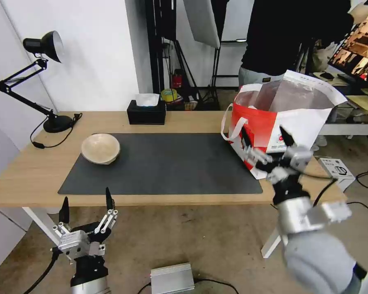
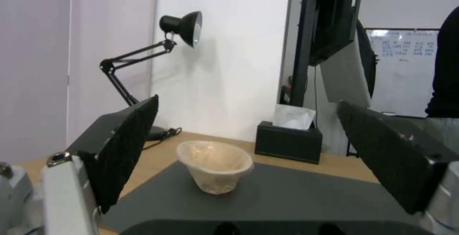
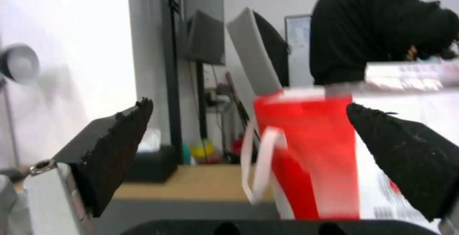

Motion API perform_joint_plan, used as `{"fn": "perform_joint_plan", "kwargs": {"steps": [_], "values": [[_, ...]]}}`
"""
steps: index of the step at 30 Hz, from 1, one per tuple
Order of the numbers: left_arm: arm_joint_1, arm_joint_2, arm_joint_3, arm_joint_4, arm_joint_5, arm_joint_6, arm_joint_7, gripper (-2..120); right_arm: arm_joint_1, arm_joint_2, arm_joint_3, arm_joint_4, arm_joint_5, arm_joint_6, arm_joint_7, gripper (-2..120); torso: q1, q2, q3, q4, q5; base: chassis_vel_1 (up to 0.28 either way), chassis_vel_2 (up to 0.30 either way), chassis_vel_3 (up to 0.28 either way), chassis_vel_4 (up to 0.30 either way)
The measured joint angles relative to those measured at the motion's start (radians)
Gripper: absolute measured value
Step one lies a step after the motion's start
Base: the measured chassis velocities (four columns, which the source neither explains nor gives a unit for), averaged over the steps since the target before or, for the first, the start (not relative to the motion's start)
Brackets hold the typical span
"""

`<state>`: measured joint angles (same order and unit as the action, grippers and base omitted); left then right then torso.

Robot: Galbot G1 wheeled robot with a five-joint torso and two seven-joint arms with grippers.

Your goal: Pick up the trash from the table and place it into the takeout bag.

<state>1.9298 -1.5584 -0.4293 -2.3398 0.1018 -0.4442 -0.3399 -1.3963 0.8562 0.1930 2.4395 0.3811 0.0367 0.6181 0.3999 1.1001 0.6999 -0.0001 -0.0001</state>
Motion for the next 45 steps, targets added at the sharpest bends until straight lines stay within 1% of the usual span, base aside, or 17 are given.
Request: {"fn": "perform_joint_plan", "kwargs": {"steps": [3, 6, 7, 12, 14, 17, 21, 28, 31, 37, 45], "values": [[0.001, -0.003, 0.001, -0.002, 0.003, 0.0, 0.0, 100, -0.059, 0.043, -0.013, -0.026, -0.081, 0.002, 0.021, 100, 0.0, 0.0, 0.0, 0.0001, 0.0001, 0.0, 0.0, 0.0, 0.0], [0.001, -0.004, 0.002, -0.003, 0.005, -0.001, 0.0, 100, -0.092, 0.061, -0.016, -0.039, -0.114, 0.001, 0.05, 100, 0.0, 0.0, 0.0, 0.0001, 0.0001, 0.0, 0.0, 0.0, 0.0], [0.001, -0.003, 0.002, -0.003, 0.005, -0.001, 0.0, 100, -0.119, 0.066, -0.018, -0.042, -0.119, -0.009, 0.074, 100, 0.0, 0.0, 0.0, 0.0002, 0.0001, 0.0, 0.0, 0.0, 0.0], [0.0, -0.003, -0.002, -0.003, 0.005, -0.003, 0.0, 100, -0.194, 0.071, -0.021, -0.05, -0.121, -0.038, 0.118, 100, 0.0, 0.0, 0.0, 0.0, 0.0001, 0.0, 0.0, 0.0, 0.0], [0.0, -0.004, -0.002, -0.003, 0.005, -0.003, 0.0, 100, -0.198, 0.071, -0.022, -0.05, -0.122, -0.04, 0.12, 100, 0.0, 0.0, 0.0, 0.0, 0.0001, 0.0, 0.0, 0.0, 0.0], [-0.001, -0.008, -0.003, 0.002, 0.018, -0.018, 0.001, 100, -0.234, 0.078, -0.035, -0.047, -0.132, -0.086, 0.148, 100, 0.0, 0.0, 0.0, 0.0001, 0.0, 0.0, 0.0, 0.0, 0.0], [0.001, -0.008, -0.006, 0.004, 0.018, -0.023, 0.001, 100, -0.25, 0.078, -0.035, -0.045, -0.149, -0.111, 0.164, 100, 0.0, 0.0, 0.0, 0.0001, 0.0001, 0.0, 0.0, 0.0, 0.0], [-0.001, -0.006, -0.009, 0.003, 0.014, -0.023, 0.001, 100, -0.285, 0.078, -0.038, -0.039, -0.175, -0.137, 0.182, 100, 0.0, 0.0, 0.0, 0.0001, 0.0001, 0.0, 0.0, 0.0, 0.0], [-0.002, -0.006, -0.005, 0.006, 0.014, -0.023, 0.001, 100, -0.308, 0.08, -0.049, -0.038, -0.177, -0.164, 0.196, 100, 0.0, 0.0, 0.0, 0.0001, 0.0001, 0.0, 0.0, 0.0, 0.0], [-0.003, -0.005, -0.004, 0.008, 0.014, -0.022, 0.001, 100, -0.323, 0.084, -0.052, -0.039, -0.224, -0.165, 0.191, 100, 0.0, 0.0, 0.0, 0.0001, 0.0001, 0.0, 0.0, 0.0, 0.0], [-0.005, -0.004, -0.004, 0.011, 0.013, -0.021, 0.001, 100, -0.334, 0.085, -0.054, -0.045, -0.253, -0.161, 0.174, 100, 0.0, 0.0, 0.0, 0.0001, 0.0001, 0.0, 0.0, 0.0, 0.0]]}}
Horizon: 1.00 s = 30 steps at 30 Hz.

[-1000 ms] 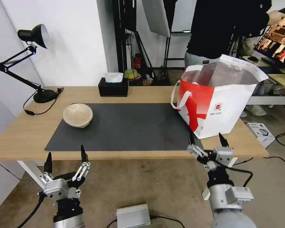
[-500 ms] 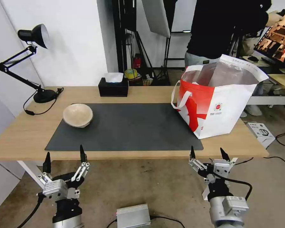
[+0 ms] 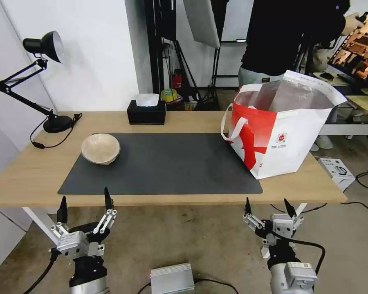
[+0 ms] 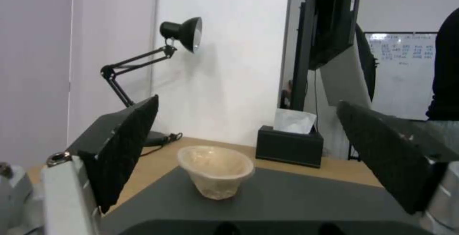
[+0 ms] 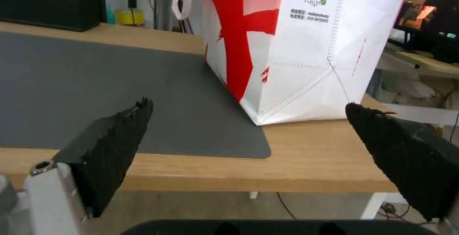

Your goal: Pick up the trash from the table and place it into the takeout bag.

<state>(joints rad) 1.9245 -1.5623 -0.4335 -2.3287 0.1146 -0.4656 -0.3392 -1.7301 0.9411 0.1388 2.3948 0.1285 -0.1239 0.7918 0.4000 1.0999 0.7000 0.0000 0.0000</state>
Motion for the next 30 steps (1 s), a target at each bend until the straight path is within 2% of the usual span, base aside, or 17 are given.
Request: {"fn": "perform_joint_plan", "kwargs": {"steps": [19, 30], "values": [[0.006, -0.003, 0.003, -0.01, -0.002, 0.001, 0.0, 100, -0.005, -0.004, -0.004, -0.009, -0.019, 0.013, -0.011, 100, 0.0, 0.0, 0.0, 0.0, 0.0, 0.0, 0.0, 0.0, 0.0], [-0.017, 0.055, -0.05, -0.075, -0.158, 0.086, -0.023, 100, -0.005, -0.004, -0.004, -0.009, -0.018, 0.013, -0.011, 100, 0.0, 0.0, 0.0, 0.0, 0.0, 0.0, 0.0, 0.0, 0.0]]}}
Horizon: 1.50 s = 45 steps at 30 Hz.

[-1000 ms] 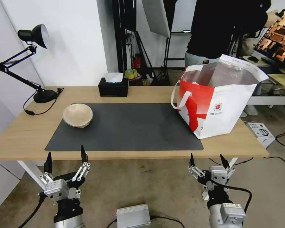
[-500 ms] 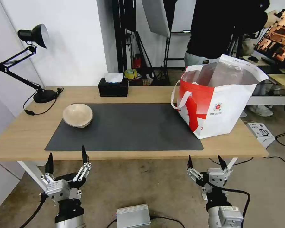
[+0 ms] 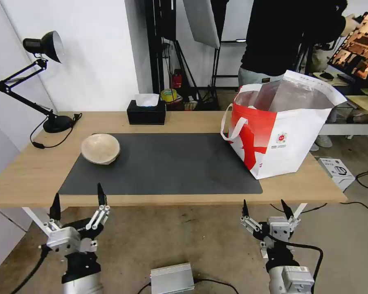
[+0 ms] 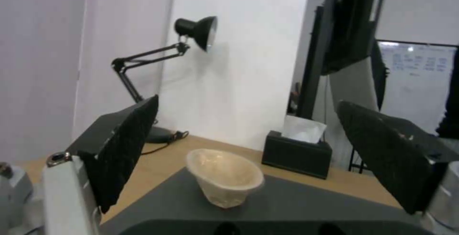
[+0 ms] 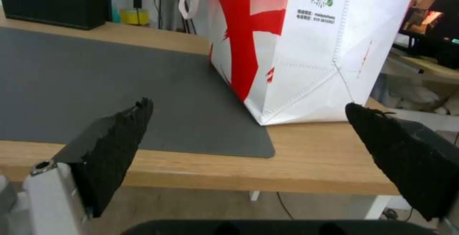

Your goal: Pick up the trash from the table and place it into the takeout bag.

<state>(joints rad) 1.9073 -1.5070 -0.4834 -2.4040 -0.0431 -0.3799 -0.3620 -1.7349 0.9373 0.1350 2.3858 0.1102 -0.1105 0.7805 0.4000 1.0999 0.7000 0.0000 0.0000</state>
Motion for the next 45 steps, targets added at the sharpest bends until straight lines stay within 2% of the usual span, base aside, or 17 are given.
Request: {"fn": "perform_joint_plan", "kwargs": {"steps": [5, 9, 10, 13, 14, 15, 18, 19, 23, 24, 28, 30, 34, 45], "values": [[-0.007, 0.04, -0.029, -0.044, -0.096, 0.063, -0.019, 100, 0.0, 0.0, 0.0, 0.0, 0.0, 0.0, 0.0, 100, 0.0, 0.0, 0.0, 0.0, -0.0001, 0.0, 0.0, 0.0, 0.0], [-0.028, 0.106, -0.074, -0.079, -0.238, 0.145, -0.058, 100, 0.0, 0.0, 0.0, 0.0, 0.001, 0.0, 0.0, 100, 0.0, 0.0, 0.0, 0.0001, -0.0001, 0.0, 0.0, 0.0, 0.0], [-0.028, 0.106, -0.074, -0.079, -0.238, 0.145, -0.058, 100, 0.0, 0.0, 0.0, 0.0, 0.001, 0.0, 0.0, 100, 0.0, 0.0, 0.0, 0.0001, -0.0001, 0.0, 0.0, 0.0, 0.0], [-0.045, 0.198, -0.164, -0.095, -0.385, 0.202, -0.098, 100, 0.001, 0.0, 0.0, 0.0, 0.001, 0.0, 0.0, 100, 0.0, 0.0, 0.0, -0.0001, -0.0002, 0.0, 0.0, 0.0, 0.0], [-0.045, 0.198, -0.164, -0.095, -0.385, 0.202, -0.098, 100, 0.001, 0.0, 0.0, 0.0, 0.001, 0.0, 0.0, 100, 0.0, 0.0, 0.0, -0.0001, -0.0002, 0.0, 0.0, 0.0, 0.0], [-0.046, 0.217, -0.188, -0.097, -0.43, 0.218, -0.112, 100, 0.001, 0.0, 0.0, 0.0, 0.001, 0.0, 0.0, 100, 0.0, 0.0, 0.0, 0.0, -0.0002, 0.0, 0.0, 0.0, 0.0], [-0.068, 0.297, -0.291, -0.099, -0.659, 0.285, -0.178, 100, 0.001, 0.0, 0.0, 0.0, 0.001, 0.0, 0.0, 100, 0.0, 0.0, 0.0, 0.0, -0.0002, 0.0, 0.0, 0.0, 0.0], [-0.068, 0.297, -0.291, -0.099, -0.659, 0.285, -0.178, 100, 0.001, 0.0, 0.0, 0.0, 0.001, 0.0, 0.0, 100, 0.0, 0.0, 0.0, 0.0, -0.0002, 0.0, 0.0, 0.0, 0.0], [-0.106, 0.34, -0.35, -0.099, -0.868, 0.319, -0.21, 100, 0.001, 0.0, 0.0, 0.0, 0.001, 0.0, 0.0, 100, 0.0, 0.0, 0.0, 0.0, -0.0001, 0.0, 0.0, 0.0, 0.0], [-0.106, 0.34, -0.35, -0.099, -0.868, 0.319, -0.21, 100, 0.001, 0.0, 0.0, 0.0, 0.001, 0.0, 0.0, 100, 0.0, 0.0, 0.0, 0.0, -0.0001, 0.0, 0.0, 0.0, 0.0], [-0.134, 0.353, -0.361, -0.099, -1.034, 0.373, -0.239, 100, 0.001, 0.0, 0.0, 0.0, 0.002, 0.0, 0.0, 100, 0.0, 0.0, 0.0, 0.0001, -0.0001, 0.0, 0.0, 0.0, 0.0], [-0.139, 0.354, -0.36, -0.099, -1.049, 0.379, -0.245, 100, 0.001, 0.0, 0.0, 0.0, 0.001, 0.0, 0.0, 100, 0.0, 0.0, 0.0, 0.0, 0.0, 0.0, 0.0, 0.0, 0.0], [-0.191, 0.369, -0.357, -0.098, -1.178, 0.428, -0.312, 100, 0.001, 0.0, 0.0, 0.0, 0.002, 0.0, 0.0, 100, 0.0, 0.0, 0.0, 0.0, -0.0001, 0.0, 0.0, 0.0, 0.0], [-0.258, 0.424, -0.358, -0.097, -1.321, 0.489, -0.383, 100, 0.001, 0.0, 0.0, 0.0, 0.002, 0.0, 0.0, 100, 0.0, 0.0, 0.0, 0.0, 0.0, 0.0, 0.0, 0.0, 0.0]]}}
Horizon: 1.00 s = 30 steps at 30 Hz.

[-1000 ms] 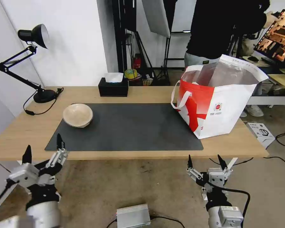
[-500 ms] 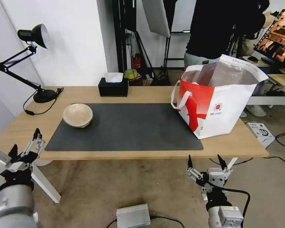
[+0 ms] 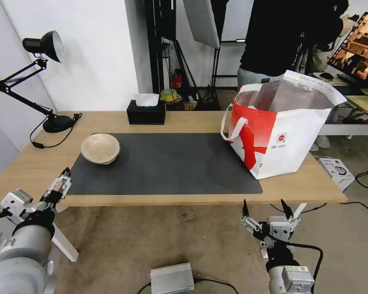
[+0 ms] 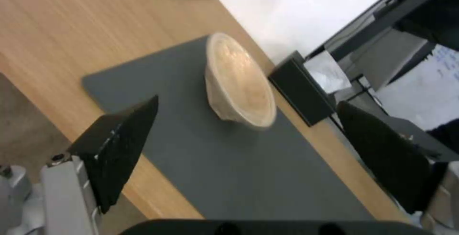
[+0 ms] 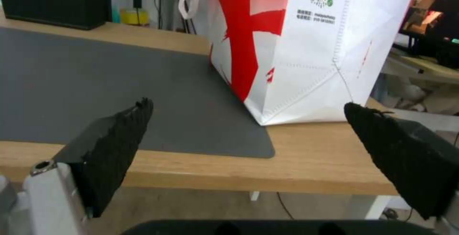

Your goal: Pick up the trash from the table and place it into the takeout bag.

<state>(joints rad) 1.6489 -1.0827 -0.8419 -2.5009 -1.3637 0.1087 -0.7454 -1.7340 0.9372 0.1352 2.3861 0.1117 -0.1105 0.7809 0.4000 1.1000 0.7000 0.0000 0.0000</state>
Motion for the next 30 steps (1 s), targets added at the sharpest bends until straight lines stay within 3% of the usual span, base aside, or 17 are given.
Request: {"fn": "perform_joint_plan", "kwargs": {"steps": [10, 13, 19, 30], "values": [[-0.051, 0.066, 0.007, 0.043, -0.065, 0.033, -0.063, 100, 0.0, 0.0, 0.0, 0.0, 0.0, 0.0, 0.0, 100, 0.0, 0.0, 0.0, 0.0, -0.0001, 0.0, 0.0, 0.0, 0.0], [-0.102, 0.121, 0.006, 0.053, -0.181, 0.074, -0.145, 100, 0.0, 0.0, 0.0, 0.0, 0.0, 0.0, 0.0, 100, 0.0, 0.0, 0.0, -0.0001, 0.0, 0.0, 0.0, 0.0, 0.0], [-0.166, 0.179, 0.009, 0.089, -0.274, 0.084, -0.208, 100, 0.0, 0.0, 0.0, 0.0, 0.0, 0.0, 0.0, 100, 0.0, 0.0, 0.0, 0.0, 0.0, 0.0, 0.0, 0.0, 0.0], [-0.281, 0.221, 0.058, 0.17, -0.353, 0.085, -0.257, 100, 0.0, 0.0, 0.0, 0.0, 0.0, 0.0, 0.0, 100, 0.0, 0.0, 0.0, 0.0, -0.0001, 0.0, 0.0, 0.0, 0.0]]}}
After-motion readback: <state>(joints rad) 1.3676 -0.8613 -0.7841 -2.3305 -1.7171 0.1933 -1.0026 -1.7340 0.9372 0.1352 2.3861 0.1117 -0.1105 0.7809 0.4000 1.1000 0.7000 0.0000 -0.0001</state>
